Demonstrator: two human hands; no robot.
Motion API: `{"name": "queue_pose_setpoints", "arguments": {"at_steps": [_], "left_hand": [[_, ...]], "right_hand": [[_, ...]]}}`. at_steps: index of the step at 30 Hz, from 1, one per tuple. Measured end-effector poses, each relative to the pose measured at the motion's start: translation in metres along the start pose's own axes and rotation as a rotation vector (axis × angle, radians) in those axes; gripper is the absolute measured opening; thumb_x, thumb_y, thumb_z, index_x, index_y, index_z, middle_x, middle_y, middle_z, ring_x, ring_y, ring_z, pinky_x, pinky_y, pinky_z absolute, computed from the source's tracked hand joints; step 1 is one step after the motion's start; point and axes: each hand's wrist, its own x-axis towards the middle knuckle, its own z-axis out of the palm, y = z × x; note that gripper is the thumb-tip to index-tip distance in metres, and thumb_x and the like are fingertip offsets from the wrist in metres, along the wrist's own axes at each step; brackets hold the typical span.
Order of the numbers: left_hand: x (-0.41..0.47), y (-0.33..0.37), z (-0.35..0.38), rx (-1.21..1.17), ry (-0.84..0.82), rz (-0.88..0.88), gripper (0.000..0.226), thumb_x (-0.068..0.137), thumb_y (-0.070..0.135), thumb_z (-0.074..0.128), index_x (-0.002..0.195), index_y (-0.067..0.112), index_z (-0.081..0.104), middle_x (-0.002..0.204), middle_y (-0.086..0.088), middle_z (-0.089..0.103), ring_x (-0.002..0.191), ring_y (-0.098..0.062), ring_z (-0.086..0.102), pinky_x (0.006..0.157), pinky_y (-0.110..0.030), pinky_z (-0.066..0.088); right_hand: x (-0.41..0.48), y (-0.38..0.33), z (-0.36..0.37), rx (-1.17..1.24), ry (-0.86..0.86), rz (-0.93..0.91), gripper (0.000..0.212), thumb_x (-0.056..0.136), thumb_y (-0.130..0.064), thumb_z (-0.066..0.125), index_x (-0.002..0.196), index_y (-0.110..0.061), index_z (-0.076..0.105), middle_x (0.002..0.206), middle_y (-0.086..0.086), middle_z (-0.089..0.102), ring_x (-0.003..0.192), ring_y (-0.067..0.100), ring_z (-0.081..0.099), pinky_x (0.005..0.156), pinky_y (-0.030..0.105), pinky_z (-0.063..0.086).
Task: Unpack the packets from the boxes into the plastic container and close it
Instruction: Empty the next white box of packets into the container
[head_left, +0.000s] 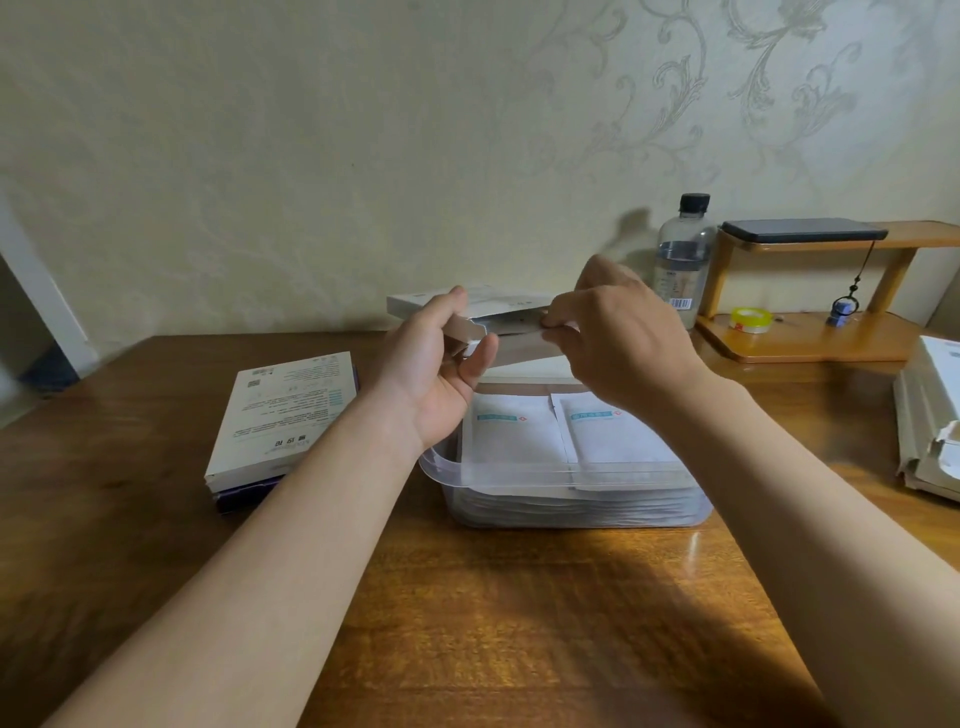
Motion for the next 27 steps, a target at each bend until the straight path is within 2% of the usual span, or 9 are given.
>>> {"name": "queue_pose_setpoints", "arguments": {"at_steps": [3, 5, 7, 9, 12, 15, 20, 23, 27], "left_hand": [[0.0, 0.0, 0.0, 0.009, 0.015, 0.009, 0.018, 0.094, 0.018, 0.071, 0.081, 0.011, 0.061, 0.077, -0.002, 0.047, 0.059, -0.009, 0.051, 0.044, -0.018, 0.052], [0.002, 0.0, -0.001, 0.008, 0.011, 0.007, 0.016, 0.094, 0.019, 0.071, 0.086, 0.01, 0.061, 0.086, -0.006, 0.051, 0.068, -0.011, 0.053, 0.044, -0.018, 0.051], [0.004, -0.001, -0.002, -0.015, 0.006, -0.005, 0.014, 0.094, 0.019, 0.071, 0.091, 0.009, 0.062, 0.095, -0.008, 0.052, 0.077, -0.014, 0.054, 0.044, -0.018, 0.052], [0.005, 0.0, -0.002, -0.045, 0.01, -0.01, 0.013, 0.094, 0.018, 0.07, 0.088, 0.009, 0.062, 0.084, -0.005, 0.054, 0.071, -0.014, 0.057, 0.043, -0.018, 0.052], [0.002, 0.001, 0.001, -0.053, 0.028, 0.006, 0.015, 0.096, 0.016, 0.067, 0.083, 0.013, 0.062, 0.058, 0.002, 0.052, 0.052, -0.011, 0.055, 0.041, -0.018, 0.051], [0.0, 0.0, 0.003, -0.028, 0.037, 0.02, 0.016, 0.098, 0.016, 0.065, 0.083, 0.013, 0.06, 0.051, 0.002, 0.049, 0.049, -0.011, 0.054, 0.041, -0.018, 0.05], [0.0, -0.001, 0.004, -0.013, 0.046, 0.036, 0.017, 0.097, 0.016, 0.066, 0.084, 0.008, 0.059, 0.067, -0.002, 0.049, 0.05, -0.012, 0.057, 0.042, -0.019, 0.052], [-0.001, -0.001, 0.004, -0.02, 0.043, 0.051, 0.018, 0.097, 0.015, 0.066, 0.083, 0.007, 0.057, 0.07, -0.003, 0.048, 0.043, -0.01, 0.056, 0.045, -0.02, 0.053], [-0.003, -0.001, 0.004, -0.043, 0.049, 0.081, 0.021, 0.097, 0.015, 0.066, 0.081, 0.008, 0.055, 0.067, -0.003, 0.048, 0.041, -0.008, 0.056, 0.048, -0.022, 0.056]], "right_hand": [[0.0, 0.004, -0.003, 0.125, 0.089, -0.057, 0.008, 0.091, -0.016, 0.069, 0.091, -0.012, 0.076, 0.098, 0.007, 0.054, 0.089, 0.025, 0.055, 0.073, 0.038, 0.051], [0.001, 0.005, -0.011, 0.285, 0.106, -0.026, 0.006, 0.091, -0.018, 0.069, 0.087, -0.013, 0.071, 0.098, 0.002, 0.057, 0.086, 0.016, 0.056, 0.074, 0.021, 0.047], [0.001, 0.006, -0.016, 0.434, 0.143, 0.026, 0.008, 0.092, -0.02, 0.068, 0.088, -0.014, 0.067, 0.095, 0.0, 0.064, 0.089, 0.013, 0.061, 0.082, 0.021, 0.049], [0.002, 0.005, -0.018, 0.642, 0.221, 0.069, 0.006, 0.092, -0.018, 0.067, 0.087, -0.019, 0.064, 0.089, -0.001, 0.067, 0.089, 0.012, 0.065, 0.084, 0.026, 0.052], [0.004, 0.001, -0.015, 0.859, 0.387, 0.131, 0.013, 0.091, -0.018, 0.068, 0.085, -0.024, 0.059, 0.076, -0.006, 0.061, 0.067, 0.006, 0.056, 0.066, 0.019, 0.044], [0.007, -0.001, -0.017, 1.002, 0.532, 0.233, 0.01, 0.088, -0.025, 0.066, 0.084, -0.028, 0.058, 0.075, 0.001, 0.057, 0.067, 0.016, 0.049, 0.063, 0.03, 0.041], [0.013, 0.004, -0.024, 1.123, 0.711, 0.497, 0.016, 0.085, -0.032, 0.063, 0.074, -0.042, 0.06, 0.087, 0.013, 0.066, 0.081, 0.029, 0.065, 0.079, 0.061, 0.056], [0.015, 0.014, -0.027, 1.083, 0.749, 0.65, 0.013, 0.087, -0.028, 0.063, 0.077, -0.034, 0.058, 0.089, 0.006, 0.066, 0.082, 0.025, 0.064, 0.08, 0.044, 0.056], [0.013, 0.026, -0.017, 0.984, 0.536, 0.737, 0.018, 0.094, -0.019, 0.063, 0.08, -0.026, 0.055, 0.084, -0.005, 0.058, 0.073, 0.015, 0.058, 0.062, 0.028, 0.055]]}}
